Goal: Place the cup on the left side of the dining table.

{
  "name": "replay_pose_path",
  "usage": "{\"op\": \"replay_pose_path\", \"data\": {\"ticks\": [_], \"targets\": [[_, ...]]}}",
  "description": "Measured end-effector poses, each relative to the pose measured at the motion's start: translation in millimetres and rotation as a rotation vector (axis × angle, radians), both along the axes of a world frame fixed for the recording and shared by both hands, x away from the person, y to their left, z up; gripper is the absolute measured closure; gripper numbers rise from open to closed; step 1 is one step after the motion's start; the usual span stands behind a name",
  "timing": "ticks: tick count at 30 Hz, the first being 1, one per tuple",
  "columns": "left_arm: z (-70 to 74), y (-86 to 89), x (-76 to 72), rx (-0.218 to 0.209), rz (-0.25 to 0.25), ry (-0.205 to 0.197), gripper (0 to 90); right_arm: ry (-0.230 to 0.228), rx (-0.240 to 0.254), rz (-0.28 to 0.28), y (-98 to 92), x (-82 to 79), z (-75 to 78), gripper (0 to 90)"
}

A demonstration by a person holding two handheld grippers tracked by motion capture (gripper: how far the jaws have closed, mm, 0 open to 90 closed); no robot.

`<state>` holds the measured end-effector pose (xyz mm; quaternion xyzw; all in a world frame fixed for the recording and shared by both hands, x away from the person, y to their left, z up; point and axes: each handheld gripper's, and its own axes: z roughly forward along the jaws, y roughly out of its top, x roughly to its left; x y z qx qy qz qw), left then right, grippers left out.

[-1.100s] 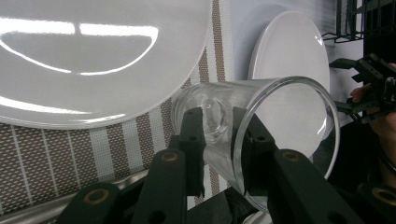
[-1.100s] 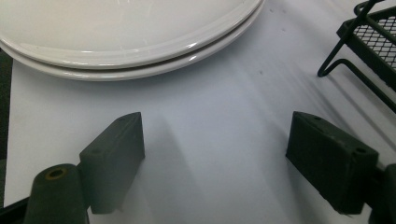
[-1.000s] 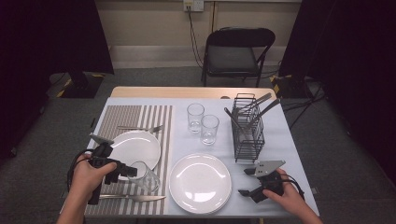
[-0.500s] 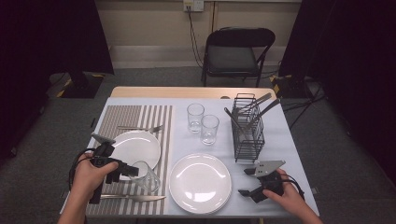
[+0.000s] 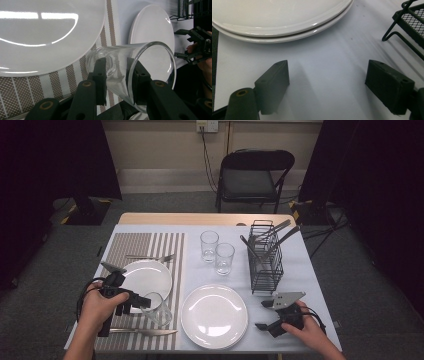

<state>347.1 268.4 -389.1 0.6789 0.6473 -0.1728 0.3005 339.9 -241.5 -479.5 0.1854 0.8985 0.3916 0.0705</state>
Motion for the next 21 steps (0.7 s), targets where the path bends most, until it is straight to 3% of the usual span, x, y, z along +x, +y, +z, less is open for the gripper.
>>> {"op": "replay_pose_path", "data": {"ticks": [21], "targets": [[0.0,-7.5,2.4,-0.008,-0.008,-0.01,66.5,0.0,0.0,0.0,0.0,0.0,0.0,18.2]]}}
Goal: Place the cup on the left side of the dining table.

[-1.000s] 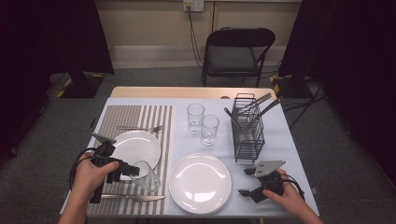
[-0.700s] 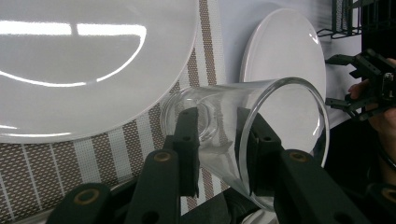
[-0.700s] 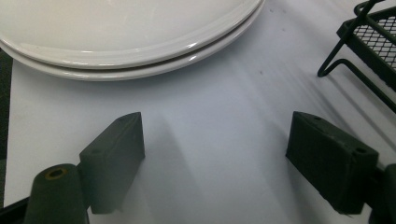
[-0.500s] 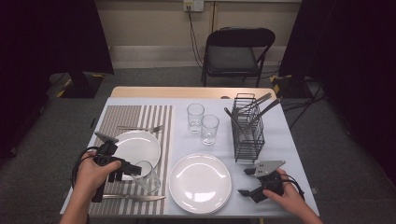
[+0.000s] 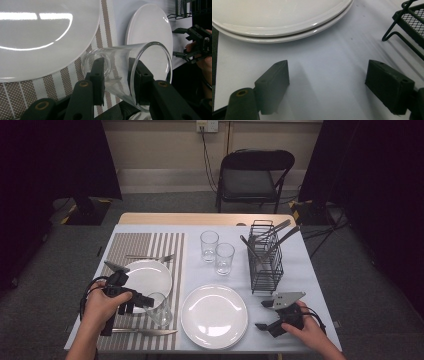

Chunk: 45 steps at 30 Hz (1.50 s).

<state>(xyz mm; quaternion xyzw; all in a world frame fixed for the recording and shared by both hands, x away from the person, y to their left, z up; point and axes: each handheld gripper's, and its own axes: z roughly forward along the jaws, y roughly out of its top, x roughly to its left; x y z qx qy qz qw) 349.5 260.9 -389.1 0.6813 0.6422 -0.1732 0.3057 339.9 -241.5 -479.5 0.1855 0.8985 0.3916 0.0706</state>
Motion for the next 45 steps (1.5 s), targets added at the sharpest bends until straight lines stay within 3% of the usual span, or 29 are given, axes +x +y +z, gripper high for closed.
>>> {"op": "replay_pose_path", "data": {"ticks": [27,45], "targets": [[1.9,-3.2,0.6,0.013,-0.023,-0.006,65.2,0.0,0.0,0.0,0.0,0.1,0.0,18.2],[5.4,-4.1,1.3,0.004,-0.015,-0.016,57.1,0.001,0.0,0.0,-0.1,0.0,0.0,18.2]]}}
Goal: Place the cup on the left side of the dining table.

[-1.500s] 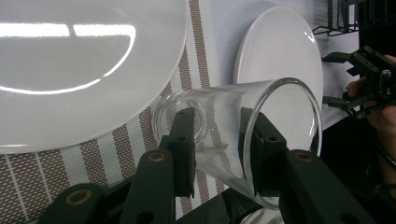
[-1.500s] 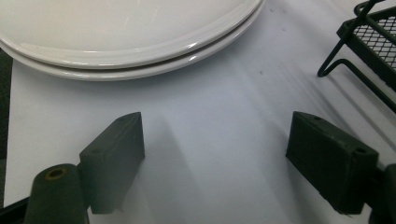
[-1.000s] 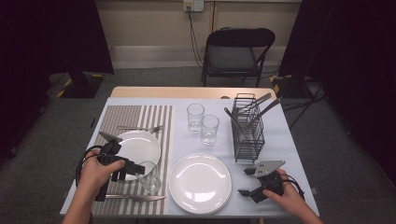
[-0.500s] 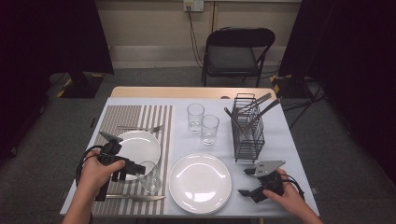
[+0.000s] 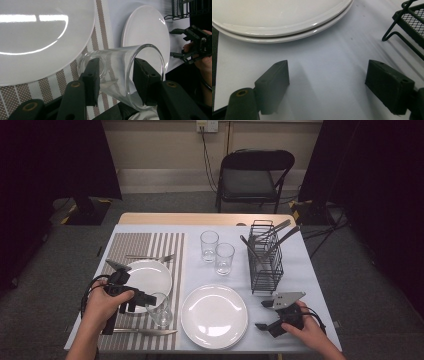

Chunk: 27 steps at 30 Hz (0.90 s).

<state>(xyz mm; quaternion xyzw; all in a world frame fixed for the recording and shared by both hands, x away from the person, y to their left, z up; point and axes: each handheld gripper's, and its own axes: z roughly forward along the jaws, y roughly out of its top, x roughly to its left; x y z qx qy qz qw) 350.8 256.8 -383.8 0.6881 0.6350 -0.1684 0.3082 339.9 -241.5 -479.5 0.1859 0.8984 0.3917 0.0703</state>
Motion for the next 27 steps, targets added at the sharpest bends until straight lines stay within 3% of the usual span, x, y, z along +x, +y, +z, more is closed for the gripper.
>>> {"op": "replay_pose_path", "data": {"ticks": [11,16,18,27], "targets": [[1.8,-1.2,0.0,0.006,-0.013,-0.003,52.0,0.0,0.001,0.0,-0.1,0.1,-0.1,18.1],[3.1,-0.3,-0.5,0.003,-0.018,-0.023,47.4,0.0,0.001,0.0,-0.1,0.0,-0.1,18.2],[4.5,1.6,-1.1,0.011,-0.007,-0.055,43.3,0.0,0.001,0.0,-0.1,0.0,-0.1,18.1],[8.1,5.5,-2.5,0.038,-0.017,-0.081,36.8,0.0,0.002,-0.001,-0.1,0.0,-0.1,18.2]]}}
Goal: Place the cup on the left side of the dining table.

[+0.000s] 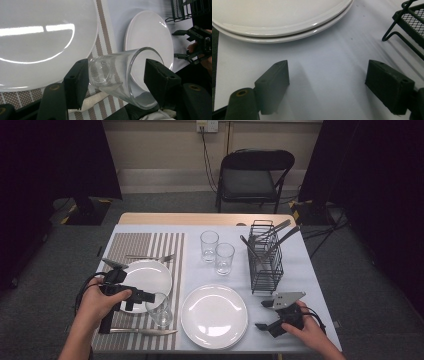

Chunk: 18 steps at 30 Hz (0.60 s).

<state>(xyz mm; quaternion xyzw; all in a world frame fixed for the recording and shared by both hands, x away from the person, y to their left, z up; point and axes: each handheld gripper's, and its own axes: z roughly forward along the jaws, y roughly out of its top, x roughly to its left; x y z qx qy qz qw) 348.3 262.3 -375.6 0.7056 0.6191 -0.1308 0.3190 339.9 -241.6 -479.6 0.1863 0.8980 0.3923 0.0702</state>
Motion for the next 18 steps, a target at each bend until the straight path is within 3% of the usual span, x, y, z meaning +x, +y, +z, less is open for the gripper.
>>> {"op": "replay_pose_path", "data": {"ticks": [6,8,14,18], "targets": [[1.2,4.5,-0.5,0.019,-0.013,-0.034,35.3,0.0,-0.001,-0.001,0.0,0.0,0.0,18.1],[1.6,4.7,-1.0,-0.002,-0.015,-0.035,34.5,0.0,0.0,0.0,0.0,0.0,0.0,18.2],[4.0,8.1,-0.7,0.023,-0.031,-0.072,31.6,-0.001,-0.001,0.001,0.0,0.0,0.0,18.2],[5.0,8.6,-0.9,0.017,-0.028,-0.089,30.2,0.0,-0.001,0.001,0.0,0.0,0.1,18.1]]}}
